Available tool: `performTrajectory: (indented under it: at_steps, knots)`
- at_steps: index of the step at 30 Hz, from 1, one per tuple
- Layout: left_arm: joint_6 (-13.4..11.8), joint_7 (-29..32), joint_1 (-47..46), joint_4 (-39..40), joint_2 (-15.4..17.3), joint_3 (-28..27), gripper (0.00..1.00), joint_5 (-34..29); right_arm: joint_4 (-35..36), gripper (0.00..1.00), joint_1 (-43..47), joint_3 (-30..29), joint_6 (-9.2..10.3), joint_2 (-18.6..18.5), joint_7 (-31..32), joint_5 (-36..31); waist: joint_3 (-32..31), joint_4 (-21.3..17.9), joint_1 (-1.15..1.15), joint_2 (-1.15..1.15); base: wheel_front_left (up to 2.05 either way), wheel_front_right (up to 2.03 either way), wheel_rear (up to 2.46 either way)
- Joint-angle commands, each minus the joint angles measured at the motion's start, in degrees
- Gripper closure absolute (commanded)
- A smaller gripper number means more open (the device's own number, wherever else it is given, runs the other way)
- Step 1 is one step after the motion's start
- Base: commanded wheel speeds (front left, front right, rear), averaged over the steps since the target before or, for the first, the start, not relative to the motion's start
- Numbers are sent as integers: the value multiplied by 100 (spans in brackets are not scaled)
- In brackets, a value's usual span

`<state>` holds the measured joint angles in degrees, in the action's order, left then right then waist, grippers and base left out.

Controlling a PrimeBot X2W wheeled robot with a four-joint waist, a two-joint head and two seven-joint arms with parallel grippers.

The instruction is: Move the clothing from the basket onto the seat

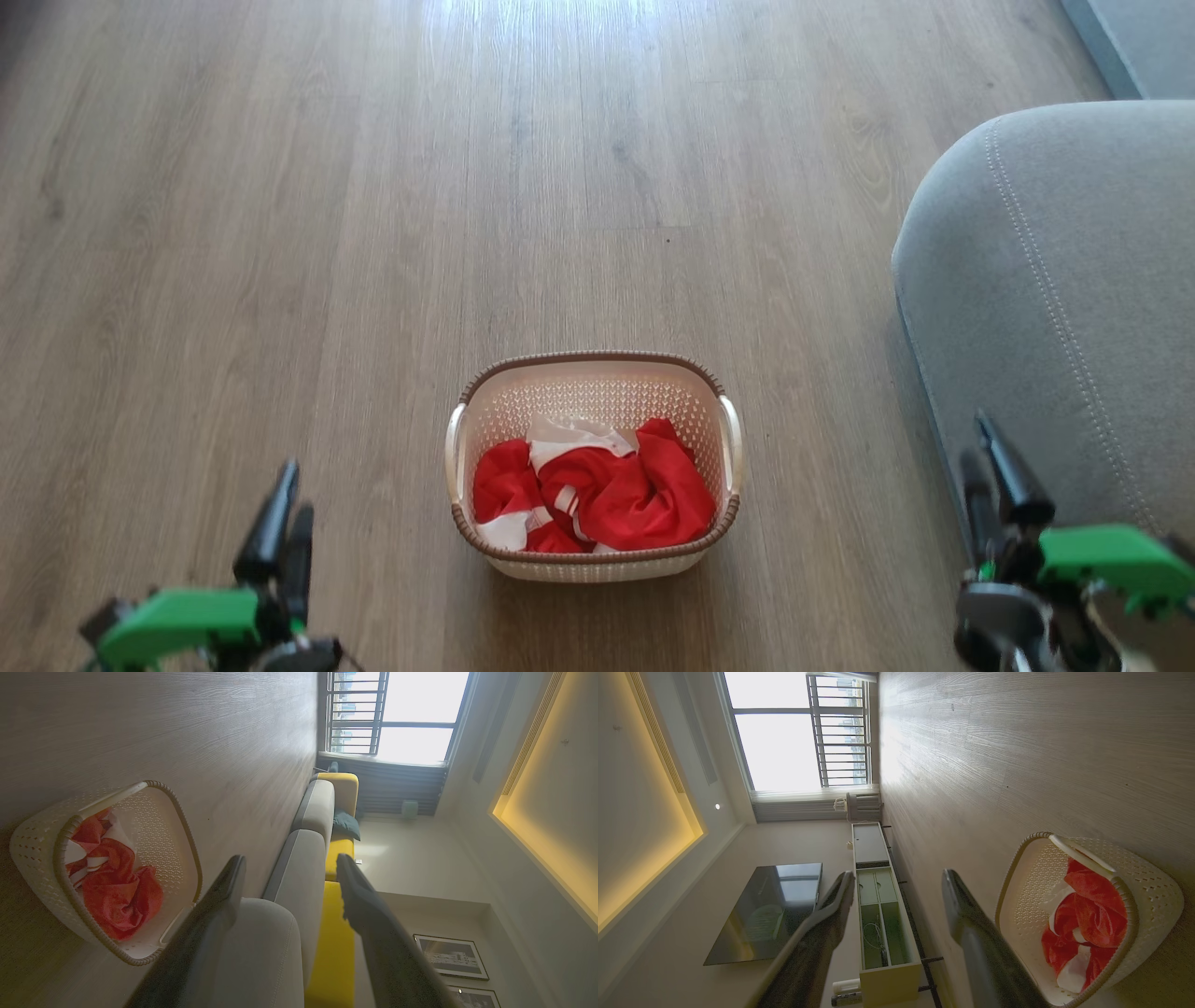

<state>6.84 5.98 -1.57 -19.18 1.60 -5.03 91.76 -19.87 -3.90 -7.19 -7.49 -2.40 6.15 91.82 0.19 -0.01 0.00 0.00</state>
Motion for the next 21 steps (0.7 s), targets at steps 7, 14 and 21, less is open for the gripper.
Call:
performTrajectory:
  at_steps: [7,14,21]
  knots:
    - [2,-40,-3,-141,0,1,0,-19,-112,0,-4,52,0,6,-58,-50,9,-1,0,0,0,0,0]
    - [5,-163,-149,-161,44,70,0,-125,-122,0,-147,186,0,-57,-197,-201,24,-2,0,0,0,0,0]
    - [9,-318,-310,-195,145,222,0,-381,-143,0,-305,276,0,-108,-321,-493,44,-4,0,0,0,0,0]
